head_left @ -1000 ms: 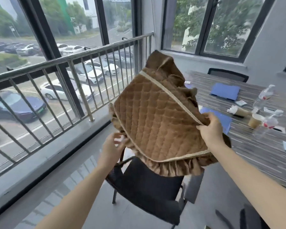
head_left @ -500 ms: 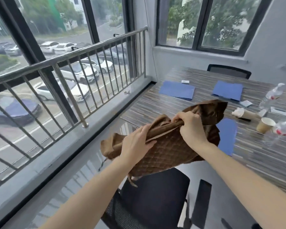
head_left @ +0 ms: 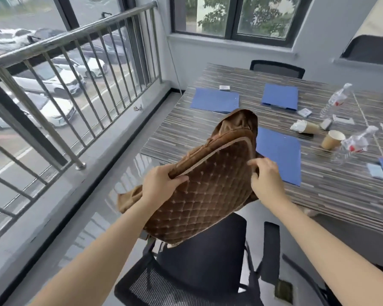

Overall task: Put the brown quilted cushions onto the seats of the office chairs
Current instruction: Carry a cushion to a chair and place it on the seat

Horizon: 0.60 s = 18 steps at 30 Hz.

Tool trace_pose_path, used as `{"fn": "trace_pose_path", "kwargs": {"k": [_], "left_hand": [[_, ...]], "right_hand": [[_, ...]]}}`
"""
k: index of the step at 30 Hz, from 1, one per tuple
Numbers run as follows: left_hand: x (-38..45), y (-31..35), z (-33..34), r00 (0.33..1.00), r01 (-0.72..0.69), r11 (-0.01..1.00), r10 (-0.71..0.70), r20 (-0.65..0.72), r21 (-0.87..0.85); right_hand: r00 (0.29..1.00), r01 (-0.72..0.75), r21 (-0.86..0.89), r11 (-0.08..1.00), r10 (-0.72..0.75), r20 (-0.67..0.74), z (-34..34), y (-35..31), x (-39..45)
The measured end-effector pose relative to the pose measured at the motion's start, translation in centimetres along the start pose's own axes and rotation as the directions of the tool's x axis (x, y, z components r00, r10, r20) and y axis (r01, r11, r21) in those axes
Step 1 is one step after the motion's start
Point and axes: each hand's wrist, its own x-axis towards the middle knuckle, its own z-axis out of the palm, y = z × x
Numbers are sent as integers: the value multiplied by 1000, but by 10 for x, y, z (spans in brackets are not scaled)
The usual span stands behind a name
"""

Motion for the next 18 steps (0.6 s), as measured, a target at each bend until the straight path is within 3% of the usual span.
{"fn": "trace_pose_path", "kwargs": {"k": [2,5,8,13,15,16,18], "left_hand": [[10,-15,-11,998,36,992,-28,61,-124],[26,-34,-34,991,96,941,-60,121,-325],[39,-43,-61,984,146,882,-81,160,-448],[63,-59,-92,954,286,710,-145,264,-644],[70,-70,-95,939,330,657,-157,305,-677],[73,-73,-95,934,340,635,-141,328,-694],[75,-80,-92,924,357,625,-125,363,-695]], "right_hand": [[964,-237,-12,971,237,118,16,15,-8],[818,-546,8,838,532,218,40,36,-18],[682,-727,117,677,691,240,52,38,-33],[418,-881,406,244,803,425,53,52,-49],[422,-832,544,109,761,492,48,52,-48],[461,-784,617,70,731,503,42,51,-47],[571,-706,702,94,663,485,33,46,-45]]}}
